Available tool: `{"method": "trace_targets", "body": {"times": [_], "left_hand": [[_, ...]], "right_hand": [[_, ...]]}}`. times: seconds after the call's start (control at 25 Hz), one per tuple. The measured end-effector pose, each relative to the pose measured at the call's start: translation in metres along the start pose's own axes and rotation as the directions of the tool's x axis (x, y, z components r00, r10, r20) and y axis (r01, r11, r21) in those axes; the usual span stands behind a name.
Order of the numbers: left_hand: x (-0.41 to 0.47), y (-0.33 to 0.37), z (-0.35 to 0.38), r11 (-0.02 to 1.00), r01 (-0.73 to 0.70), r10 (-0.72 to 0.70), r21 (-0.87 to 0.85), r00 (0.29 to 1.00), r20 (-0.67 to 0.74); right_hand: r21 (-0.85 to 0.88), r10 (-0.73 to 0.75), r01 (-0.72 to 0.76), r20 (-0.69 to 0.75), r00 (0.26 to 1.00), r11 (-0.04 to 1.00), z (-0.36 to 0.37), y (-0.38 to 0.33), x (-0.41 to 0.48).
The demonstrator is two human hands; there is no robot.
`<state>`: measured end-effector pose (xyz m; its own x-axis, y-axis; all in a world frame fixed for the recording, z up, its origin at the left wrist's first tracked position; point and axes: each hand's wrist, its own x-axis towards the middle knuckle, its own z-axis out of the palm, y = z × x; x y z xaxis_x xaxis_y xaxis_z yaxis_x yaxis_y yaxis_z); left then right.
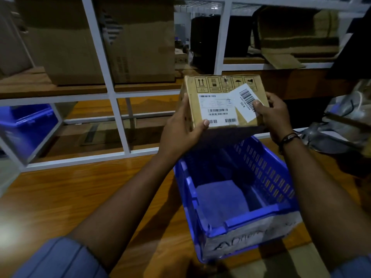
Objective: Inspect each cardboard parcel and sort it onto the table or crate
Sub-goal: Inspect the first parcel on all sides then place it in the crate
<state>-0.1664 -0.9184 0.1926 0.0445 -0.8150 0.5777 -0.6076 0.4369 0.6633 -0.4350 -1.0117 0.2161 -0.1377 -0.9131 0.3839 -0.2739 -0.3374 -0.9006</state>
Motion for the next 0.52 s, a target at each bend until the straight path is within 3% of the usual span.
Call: {"method": "trace_targets", "body": {"times": [0.36, 0.52], "left_hand": [[0.006, 0.002, -0.005, 0.994, -0.013, 0.021, 0.11, 0.997, -0.068], [0.005, -0.024, 0.003, 0.989, 0.058, -0.056, 0.133, 0.998, -0.018]], "right_hand": [[-0.123, -0.107, 0.105, -0.012, 0.994, 0.987, 0.008, -0.009, 0.031], [-0.213, -0.102, 0.1, 0.004, 0.995, 0.972, 0.034, 0.007, 0.035]]}}
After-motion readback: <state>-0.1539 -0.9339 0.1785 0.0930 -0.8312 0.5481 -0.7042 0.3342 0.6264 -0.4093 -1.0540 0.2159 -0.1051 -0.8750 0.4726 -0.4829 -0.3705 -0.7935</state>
